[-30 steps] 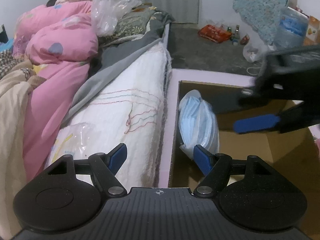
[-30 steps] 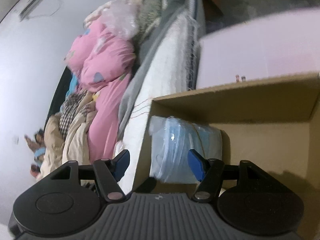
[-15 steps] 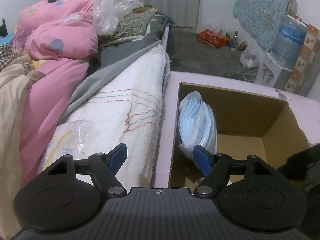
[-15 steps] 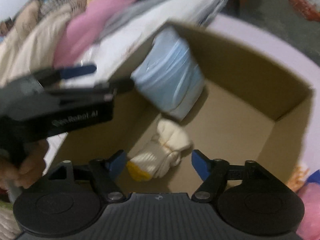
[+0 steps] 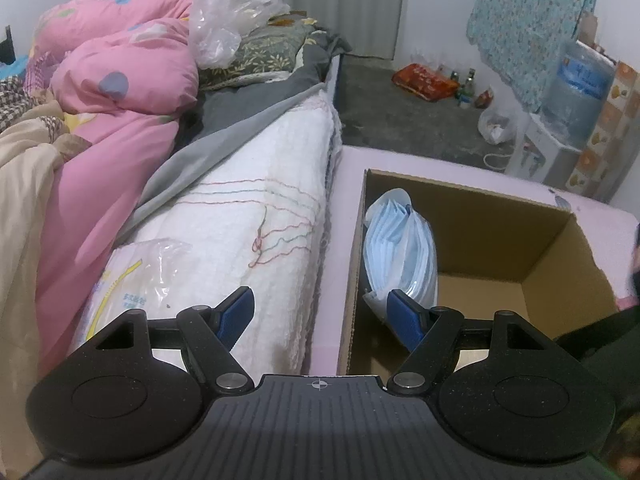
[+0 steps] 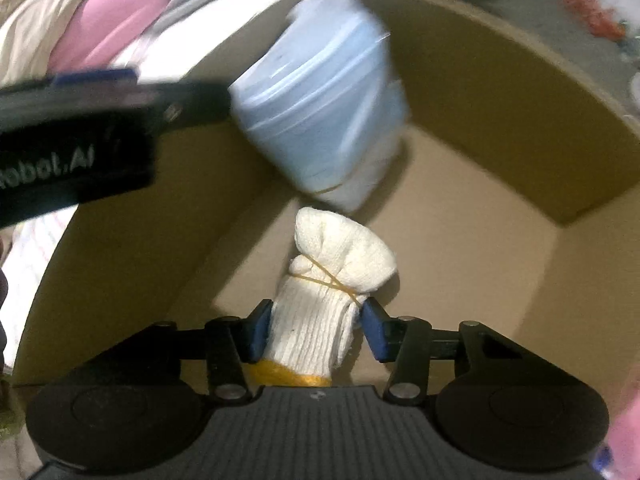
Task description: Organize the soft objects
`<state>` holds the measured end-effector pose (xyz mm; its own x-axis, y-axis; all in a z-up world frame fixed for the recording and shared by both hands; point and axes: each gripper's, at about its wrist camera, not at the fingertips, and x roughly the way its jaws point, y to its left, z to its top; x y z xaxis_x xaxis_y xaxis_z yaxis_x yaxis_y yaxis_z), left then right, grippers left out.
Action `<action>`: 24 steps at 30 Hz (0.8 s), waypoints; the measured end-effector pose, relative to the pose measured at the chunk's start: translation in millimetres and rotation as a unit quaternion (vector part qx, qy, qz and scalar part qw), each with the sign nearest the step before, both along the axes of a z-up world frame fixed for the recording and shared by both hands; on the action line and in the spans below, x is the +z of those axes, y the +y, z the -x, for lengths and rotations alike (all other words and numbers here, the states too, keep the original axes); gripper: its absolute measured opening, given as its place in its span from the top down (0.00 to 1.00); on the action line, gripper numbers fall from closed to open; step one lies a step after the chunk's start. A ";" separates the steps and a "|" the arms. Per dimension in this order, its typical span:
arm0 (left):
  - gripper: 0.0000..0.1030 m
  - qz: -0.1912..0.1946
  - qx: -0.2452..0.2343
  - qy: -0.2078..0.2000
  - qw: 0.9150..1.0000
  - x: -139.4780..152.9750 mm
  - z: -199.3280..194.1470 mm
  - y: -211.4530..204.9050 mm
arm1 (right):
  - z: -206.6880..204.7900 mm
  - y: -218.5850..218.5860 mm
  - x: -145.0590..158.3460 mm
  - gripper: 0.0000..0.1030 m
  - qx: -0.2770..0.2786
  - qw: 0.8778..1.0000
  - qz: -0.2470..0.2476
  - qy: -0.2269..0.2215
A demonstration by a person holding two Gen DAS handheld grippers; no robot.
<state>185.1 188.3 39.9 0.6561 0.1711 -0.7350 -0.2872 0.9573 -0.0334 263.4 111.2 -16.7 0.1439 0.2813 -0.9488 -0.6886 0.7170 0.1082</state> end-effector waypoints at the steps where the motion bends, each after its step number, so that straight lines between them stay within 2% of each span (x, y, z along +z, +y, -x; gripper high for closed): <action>1: 0.29 0.002 0.000 -0.002 1.000 0.8 0.7 0.6 | -3.5 -6.3 4.9 0.61 -0.009 1.000 -0.003 -0.003; 7: 0.29 0.012 0.005 -0.015 1.000 5.6 5.0 6.7 | -34.2 -32.6 26.2 0.61 -0.082 0.996 -0.017 -0.029; 12: 0.28 0.023 0.012 -0.019 0.999 8.2 7.4 11.9 | -59.0 -23.5 11.7 0.61 -0.113 0.993 -0.012 -0.038; 15: 0.28 0.027 0.019 -0.020 0.999 9.0 9.1 16.4 | -70.4 -7.6 1.5 0.61 -0.114 0.993 -0.010 -0.039; 17: 0.28 0.030 0.024 -0.022 0.999 9.8 10.3 19.7 | -63.9 1.2 -5.6 0.60 -0.107 0.993 -0.023 -0.038; 24: 0.27 0.038 0.030 -0.022 0.999 9.5 13.8 24.9 | -59.8 19.4 -4.8 0.58 -0.083 0.995 -0.037 -0.045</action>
